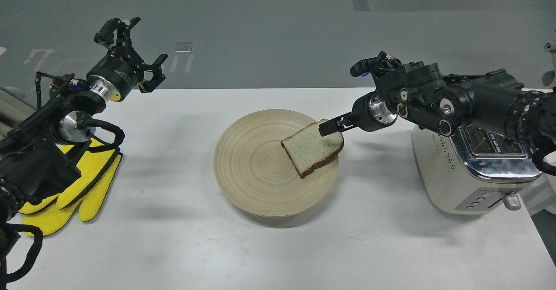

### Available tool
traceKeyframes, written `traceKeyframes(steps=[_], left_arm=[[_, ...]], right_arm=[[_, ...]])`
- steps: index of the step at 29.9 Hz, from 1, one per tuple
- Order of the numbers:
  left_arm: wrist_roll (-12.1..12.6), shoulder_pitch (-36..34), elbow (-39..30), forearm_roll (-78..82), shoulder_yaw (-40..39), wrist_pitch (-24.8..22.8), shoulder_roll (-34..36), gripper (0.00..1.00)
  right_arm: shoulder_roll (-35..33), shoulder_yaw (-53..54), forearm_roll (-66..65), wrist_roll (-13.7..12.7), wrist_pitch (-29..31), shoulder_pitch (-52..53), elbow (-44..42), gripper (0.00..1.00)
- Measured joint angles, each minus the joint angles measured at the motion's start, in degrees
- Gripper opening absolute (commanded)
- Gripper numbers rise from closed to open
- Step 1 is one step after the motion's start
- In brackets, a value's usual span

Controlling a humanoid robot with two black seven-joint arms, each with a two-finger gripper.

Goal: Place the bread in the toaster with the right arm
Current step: 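Move the right gripper over the toaster down to the bread slice on the plate, then close the right gripper on the bread slice's upper edge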

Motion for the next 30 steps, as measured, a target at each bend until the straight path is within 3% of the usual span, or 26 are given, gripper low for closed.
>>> traceKeyframes(steps=[10, 19, 24, 27, 30], left_arm=[[0.0, 0.0, 0.0, 0.0, 0.0, 0.0, 0.0, 1.00], [0.0, 0.0, 0.0, 0.0, 0.0, 0.0, 0.0, 1.00], [0.0, 0.0, 0.0, 0.0, 0.0, 0.0, 0.0, 1.00], [0.0, 0.0, 0.0, 0.0, 0.0, 0.0, 0.0, 1.00], [0.0, 0.0, 0.0, 0.0, 0.0, 0.0, 0.0, 1.00]], right_arm=[[1.6, 0.5, -0.1, 0.0, 0.0, -1.2, -1.8, 0.89], [2.3, 0.9, 0.1, 0.0, 0.0, -1.7, -2.1, 0.70], [2.3, 0.9, 0.1, 0.0, 0.0, -2.0, -2.2, 0.70], [2.3, 0.9, 0.1, 0.0, 0.0, -2.2, -2.2, 0.62], [2.3, 0.9, 0.0, 0.0, 0.0, -2.3, -2.2, 0.44]])
